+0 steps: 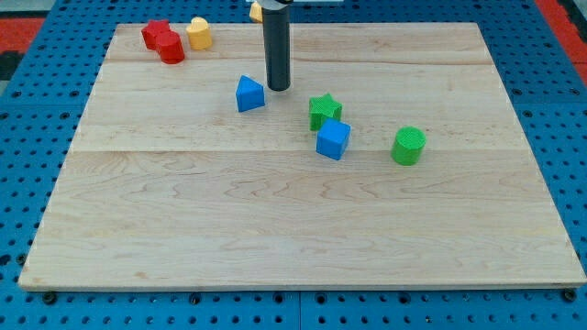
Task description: Push the triangle into the red circle
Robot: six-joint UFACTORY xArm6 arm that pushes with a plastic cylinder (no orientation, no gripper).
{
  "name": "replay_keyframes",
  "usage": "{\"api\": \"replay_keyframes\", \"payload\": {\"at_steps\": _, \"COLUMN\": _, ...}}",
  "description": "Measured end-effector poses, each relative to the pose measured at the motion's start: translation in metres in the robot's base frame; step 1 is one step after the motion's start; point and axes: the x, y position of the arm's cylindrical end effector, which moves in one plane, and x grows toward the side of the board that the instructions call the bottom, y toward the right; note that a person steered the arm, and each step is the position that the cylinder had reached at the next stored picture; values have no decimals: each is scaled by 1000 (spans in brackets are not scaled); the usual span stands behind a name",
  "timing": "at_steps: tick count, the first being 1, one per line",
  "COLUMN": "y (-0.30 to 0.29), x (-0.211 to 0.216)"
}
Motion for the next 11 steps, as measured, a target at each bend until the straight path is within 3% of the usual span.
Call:
{"api": "replay_keyframes", "payload": {"at_steps": 1, "y": 0, "x": 0}}
{"api": "replay_keyframes", "payload": {"at_steps": 2, "y": 45, "x": -1}}
{"api": "replay_keyframes", "payload": {"at_steps": 3, "y": 48, "x": 29}}
{"api": "replay_keyframes", "payload": {"at_steps": 4, "y": 18, "x": 36}}
{"api": "replay_keyframes", "payload": {"at_steps": 5, "y": -29, "x": 12}}
{"api": "replay_keyframes", "payload": {"at_steps": 8, "y": -42, "x": 48}}
{"api": "replay_keyframes", "payload": {"at_steps": 9, "y": -101, "x": 42}}
{"api": "replay_keyframes", "payload": {"at_steps": 11, "y": -145, "x": -18}}
